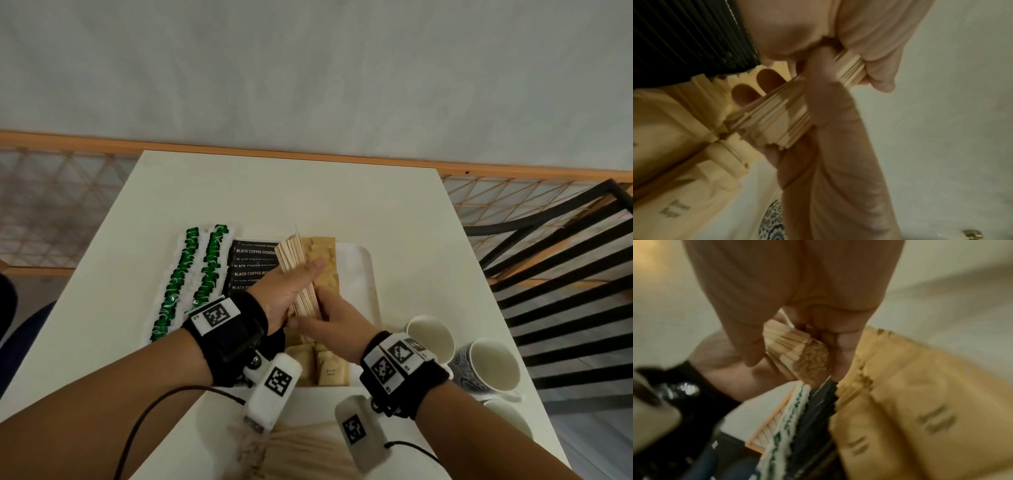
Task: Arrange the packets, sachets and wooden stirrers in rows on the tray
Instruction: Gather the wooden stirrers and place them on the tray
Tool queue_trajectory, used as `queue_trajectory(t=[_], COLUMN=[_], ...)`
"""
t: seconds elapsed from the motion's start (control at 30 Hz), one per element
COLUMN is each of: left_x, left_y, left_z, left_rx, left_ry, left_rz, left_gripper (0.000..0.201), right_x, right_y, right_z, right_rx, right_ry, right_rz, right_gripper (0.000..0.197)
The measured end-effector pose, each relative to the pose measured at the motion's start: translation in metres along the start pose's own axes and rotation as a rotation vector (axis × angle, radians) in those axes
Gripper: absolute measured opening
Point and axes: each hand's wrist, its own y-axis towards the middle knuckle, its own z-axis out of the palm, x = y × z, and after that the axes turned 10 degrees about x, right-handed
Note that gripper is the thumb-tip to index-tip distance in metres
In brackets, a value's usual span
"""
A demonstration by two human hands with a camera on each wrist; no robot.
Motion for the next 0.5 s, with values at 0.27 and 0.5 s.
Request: queue_trajectory(t=[0.27,0.5], left_x=[0.003,0.004], left_y=[0.033,0.069], left_z=[0.008,-0.001], left_rx=[-0.011,-0.1], left_ry=[0.037,0.037], left_rz=[-0.187,-0.204], left_gripper=[0.07,0.065], right_x=[-0.021,-0.028], right_y=[0.006,0.012], right_z=[-0.013,-0.031], right_rx=[-0.161,-0.384], right_ry=[-0.143,-0.084], right_rz=[0.126,0.376], right_gripper=[0.062,0.019])
